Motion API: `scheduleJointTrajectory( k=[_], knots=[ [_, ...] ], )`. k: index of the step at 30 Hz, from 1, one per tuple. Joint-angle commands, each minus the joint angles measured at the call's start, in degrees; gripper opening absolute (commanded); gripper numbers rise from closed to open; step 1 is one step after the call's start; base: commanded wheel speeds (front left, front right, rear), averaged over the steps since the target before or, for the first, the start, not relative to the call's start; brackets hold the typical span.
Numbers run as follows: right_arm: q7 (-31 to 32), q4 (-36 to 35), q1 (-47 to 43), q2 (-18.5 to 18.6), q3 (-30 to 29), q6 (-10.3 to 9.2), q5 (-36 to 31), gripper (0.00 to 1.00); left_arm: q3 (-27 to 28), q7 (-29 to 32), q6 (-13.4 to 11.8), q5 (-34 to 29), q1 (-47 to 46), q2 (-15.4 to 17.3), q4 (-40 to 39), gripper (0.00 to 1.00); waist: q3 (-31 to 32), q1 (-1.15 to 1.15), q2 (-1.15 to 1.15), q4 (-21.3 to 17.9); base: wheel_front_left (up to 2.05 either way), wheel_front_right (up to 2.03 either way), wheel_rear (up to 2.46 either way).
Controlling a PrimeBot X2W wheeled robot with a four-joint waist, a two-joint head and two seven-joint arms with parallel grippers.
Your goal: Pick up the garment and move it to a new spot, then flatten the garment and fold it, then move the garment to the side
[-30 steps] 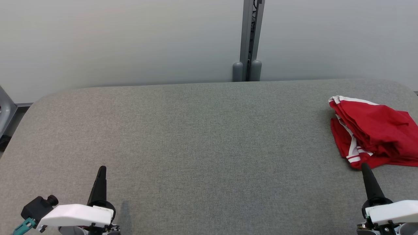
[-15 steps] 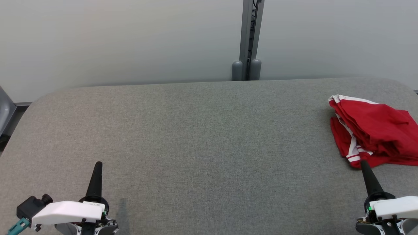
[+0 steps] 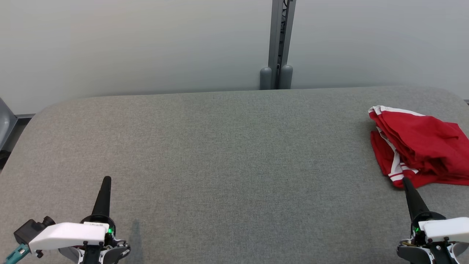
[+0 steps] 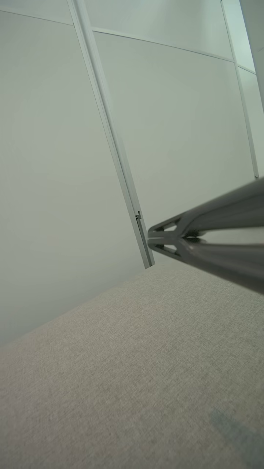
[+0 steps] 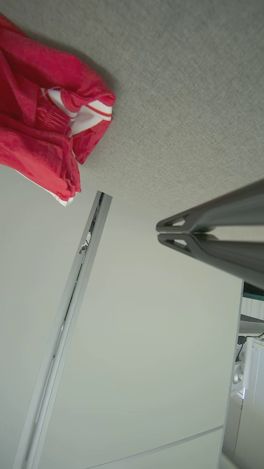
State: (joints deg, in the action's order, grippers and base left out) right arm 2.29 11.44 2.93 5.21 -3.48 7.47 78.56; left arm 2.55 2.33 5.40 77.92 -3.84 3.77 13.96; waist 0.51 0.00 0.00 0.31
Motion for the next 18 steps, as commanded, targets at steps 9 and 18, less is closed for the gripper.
scheduleJointTrajectory(
  k=[9,18],
  knots=[
    [1.24,0.59,1.62,-0.36,-0.91,0.04,4.44,0.00,1.48,1.24,0.80,4.37,-1.82,-0.07,-0.16,0.00,-0.17,0.00,0.00,-0.08,0.00,0.00,0.00],
    [2.08,1.30,2.33,-0.81,-1.38,0.04,7.82,0.00,2.41,2.28,1.36,7.76,-2.01,-0.33,-0.06,0.00,-0.32,0.00,0.00,-0.15,0.00,0.00,0.00]
  ],
)
